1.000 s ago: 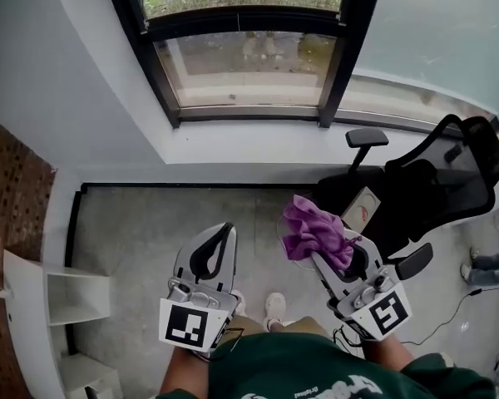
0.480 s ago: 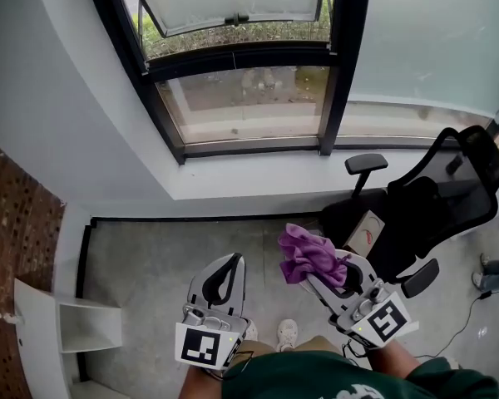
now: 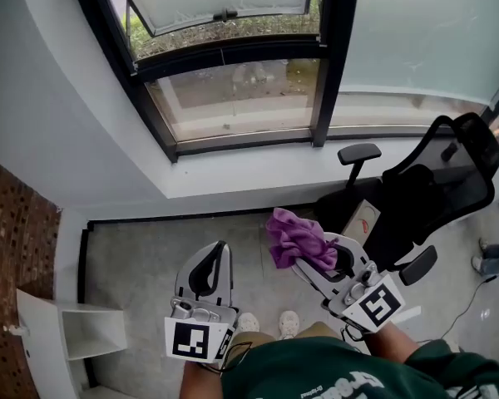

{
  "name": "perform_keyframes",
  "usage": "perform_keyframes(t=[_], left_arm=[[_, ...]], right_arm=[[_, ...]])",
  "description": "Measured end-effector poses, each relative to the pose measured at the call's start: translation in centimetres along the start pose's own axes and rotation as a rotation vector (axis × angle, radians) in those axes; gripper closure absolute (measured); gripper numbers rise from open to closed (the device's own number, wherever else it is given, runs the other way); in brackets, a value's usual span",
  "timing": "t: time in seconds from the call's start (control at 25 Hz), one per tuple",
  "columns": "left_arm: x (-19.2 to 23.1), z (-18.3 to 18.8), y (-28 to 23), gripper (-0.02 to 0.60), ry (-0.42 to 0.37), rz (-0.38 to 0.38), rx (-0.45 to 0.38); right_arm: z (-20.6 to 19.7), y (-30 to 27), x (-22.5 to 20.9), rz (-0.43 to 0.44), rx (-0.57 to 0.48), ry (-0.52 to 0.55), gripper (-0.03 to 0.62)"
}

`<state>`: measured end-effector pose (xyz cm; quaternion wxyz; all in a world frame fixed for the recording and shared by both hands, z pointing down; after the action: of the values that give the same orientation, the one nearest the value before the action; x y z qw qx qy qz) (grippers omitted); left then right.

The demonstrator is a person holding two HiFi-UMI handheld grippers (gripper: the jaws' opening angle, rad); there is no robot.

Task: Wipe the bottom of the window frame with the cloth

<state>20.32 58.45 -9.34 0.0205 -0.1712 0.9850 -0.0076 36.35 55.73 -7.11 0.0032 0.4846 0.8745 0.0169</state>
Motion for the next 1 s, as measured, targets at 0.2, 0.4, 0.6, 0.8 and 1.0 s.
perform_keyframes(t=[0.2, 0.4, 0.6, 0.8, 1.0], left_arm=[[-1.2, 0.5, -1.1, 0.575, -0.015, 0.003, -0.016], [-1.2, 0.0, -1.3, 0.575, -0.014, -0.012, -0.016], [-0.8, 1.3, -1.0, 0.575, -0.039, -0.001, -0.043], [0.0, 2.0, -0.2, 0.575, -0.067, 0.010, -0.068], [0.3, 1.5, -0.3, 0.575, -0.080, 0.004, -0.080]], right_arm=[[0.2, -0.4, -0.8, 0.012, -0.023, -0.022, 0.442], [0.5, -0.4, -0.4, -0.008, -0.046, -0.031, 0.441], [1.0, 0.0, -0.5, -0.021, -0.058, -0.026, 0.441], [1.4, 0.0, -0.4, -0.031, -0.094, -0.008, 0.441], [0.7, -0.2, -0.5, -0.037, -0.097, 0.007, 0.441]])
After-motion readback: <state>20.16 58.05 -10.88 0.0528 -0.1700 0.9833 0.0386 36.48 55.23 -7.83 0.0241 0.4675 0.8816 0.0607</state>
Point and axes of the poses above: the fingertips, and each gripper's own axes: y backward along the fingers, x to its left, z out of its top, the point moved 3 cm from there along y, backward along the fingers, and after that the axes turned 4 degrees about -z, right-handed, at the moved point
